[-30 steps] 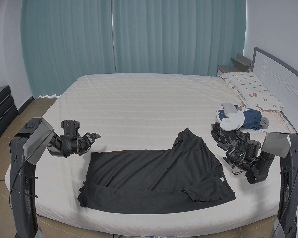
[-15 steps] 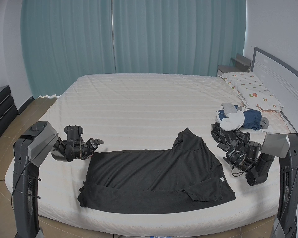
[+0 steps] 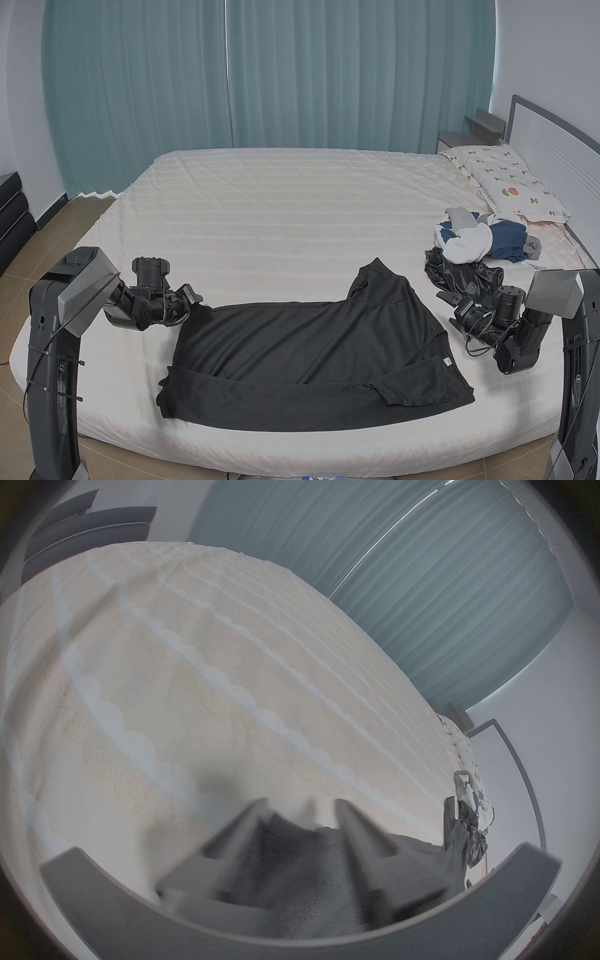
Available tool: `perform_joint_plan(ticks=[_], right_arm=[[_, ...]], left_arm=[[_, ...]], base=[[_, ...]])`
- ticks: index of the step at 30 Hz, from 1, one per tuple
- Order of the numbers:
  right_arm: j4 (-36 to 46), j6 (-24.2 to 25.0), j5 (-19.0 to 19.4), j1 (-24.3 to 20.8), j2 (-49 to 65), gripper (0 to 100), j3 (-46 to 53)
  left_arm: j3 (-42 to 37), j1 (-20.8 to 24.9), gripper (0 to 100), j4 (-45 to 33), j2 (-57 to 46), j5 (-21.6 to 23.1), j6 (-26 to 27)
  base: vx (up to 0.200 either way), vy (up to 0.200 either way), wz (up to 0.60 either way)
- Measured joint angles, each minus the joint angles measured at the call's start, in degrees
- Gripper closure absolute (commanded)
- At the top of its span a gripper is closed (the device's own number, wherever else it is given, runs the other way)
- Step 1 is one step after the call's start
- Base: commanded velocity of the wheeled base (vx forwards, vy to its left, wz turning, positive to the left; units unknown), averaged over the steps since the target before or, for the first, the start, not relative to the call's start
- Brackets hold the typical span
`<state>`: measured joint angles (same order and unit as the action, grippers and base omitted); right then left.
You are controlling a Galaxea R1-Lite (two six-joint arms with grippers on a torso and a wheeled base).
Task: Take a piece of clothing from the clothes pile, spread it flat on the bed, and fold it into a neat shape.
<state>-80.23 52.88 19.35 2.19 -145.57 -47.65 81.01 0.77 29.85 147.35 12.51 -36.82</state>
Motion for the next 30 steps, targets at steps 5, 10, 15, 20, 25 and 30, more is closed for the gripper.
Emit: perform_joint_plan(ticks=[5, 10, 15, 20, 25, 30], right_arm=[[1.8, -0.5, 0.0, 0.0, 0.0, 0, -1.0], [8.3, -4.3, -0.4, -0.8, 0.7, 0, -3.2], [18.9, -10.3, -1.7, -2.4, 2.4, 0, -8.0], [28.0, -15.7, -5.1, -4.1, 3.3, 0, -17.0], [35.9, -18.5, -7.1, -5.9, 2.7, 0, -27.1], [41.9, -21.6, -8.5, -7.6, -0.2, 0, -36.4]], left_arm=[[-0.1, -0.1, 100, 0.0, 0.0, -0.5, 0.0], [-0.8, -0.2, 100, 0.0, -0.3, -0.9, -0.3], [-2.4, -0.3, 100, 0.0, -1.5, -1.4, -1.3], [-3.6, -0.4, 100, 0.0, -3.0, -2.0, -4.1], [-4.8, -0.8, 100, 0.0, -4.5, -2.2, -6.5], [-6.2, -1.1, 100, 0.0, -6.0, -2.2, -8.4]], base=[[0.0, 0.0, 0.0], [0.0, 0.0, 0.0], [0.0, 0.0, 0.0], [0.0, 0.0, 0.0], [0.0, 0.0, 0.0], [0.0, 0.0, 0.0]])
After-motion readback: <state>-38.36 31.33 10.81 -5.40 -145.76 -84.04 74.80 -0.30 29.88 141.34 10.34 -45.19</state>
